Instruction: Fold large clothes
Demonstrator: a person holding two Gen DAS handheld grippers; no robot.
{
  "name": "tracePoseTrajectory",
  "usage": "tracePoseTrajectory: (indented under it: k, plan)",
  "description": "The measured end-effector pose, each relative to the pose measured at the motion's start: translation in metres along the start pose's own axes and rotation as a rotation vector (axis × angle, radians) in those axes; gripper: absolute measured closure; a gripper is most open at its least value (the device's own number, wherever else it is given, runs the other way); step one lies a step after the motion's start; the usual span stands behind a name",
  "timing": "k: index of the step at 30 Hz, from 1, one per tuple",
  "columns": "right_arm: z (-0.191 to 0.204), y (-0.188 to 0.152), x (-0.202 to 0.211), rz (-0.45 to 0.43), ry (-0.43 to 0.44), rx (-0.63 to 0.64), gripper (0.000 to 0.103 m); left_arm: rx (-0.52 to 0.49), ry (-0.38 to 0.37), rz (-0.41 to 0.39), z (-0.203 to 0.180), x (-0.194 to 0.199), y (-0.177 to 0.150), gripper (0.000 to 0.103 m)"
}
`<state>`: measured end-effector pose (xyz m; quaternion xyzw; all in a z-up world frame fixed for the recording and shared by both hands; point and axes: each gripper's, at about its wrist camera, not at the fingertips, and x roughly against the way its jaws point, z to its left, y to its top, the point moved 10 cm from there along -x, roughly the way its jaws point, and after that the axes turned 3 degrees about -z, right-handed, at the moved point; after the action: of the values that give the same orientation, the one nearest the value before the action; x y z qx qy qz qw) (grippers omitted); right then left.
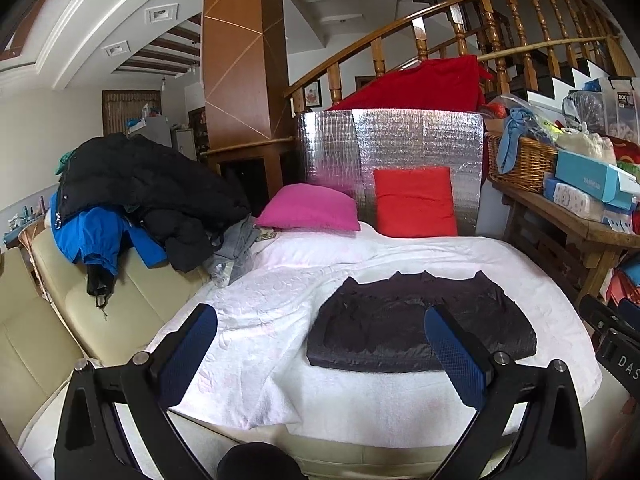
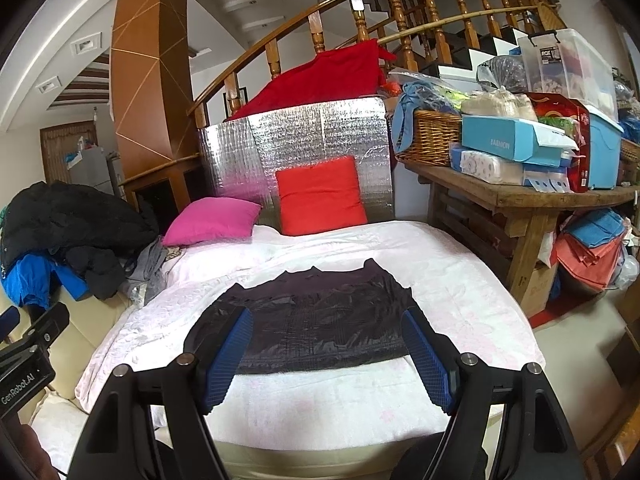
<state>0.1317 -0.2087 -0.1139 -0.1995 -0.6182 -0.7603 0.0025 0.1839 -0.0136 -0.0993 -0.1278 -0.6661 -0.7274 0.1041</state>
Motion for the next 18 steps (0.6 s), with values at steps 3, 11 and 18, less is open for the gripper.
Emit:
tracePoseTrajectory:
  k: [3,11,18]
  plan:
    - [-0.002,0.0,-0.01,0.013,-0.006,-0.001,0.023,-0.002,-0.003,0.008,-0.003,-0.006,0.0,0.0]
    - [-0.008,0.008,-0.033,0.026,-0.017,-0.005,0.023,-0.011,-0.003,0.027,-0.01,-0.026,0.004,0.0]
    - [-0.011,0.013,-0.059,0.049,-0.025,-0.006,0.023,-0.006,-0.006,0.045,-0.016,-0.047,0.007,0.0]
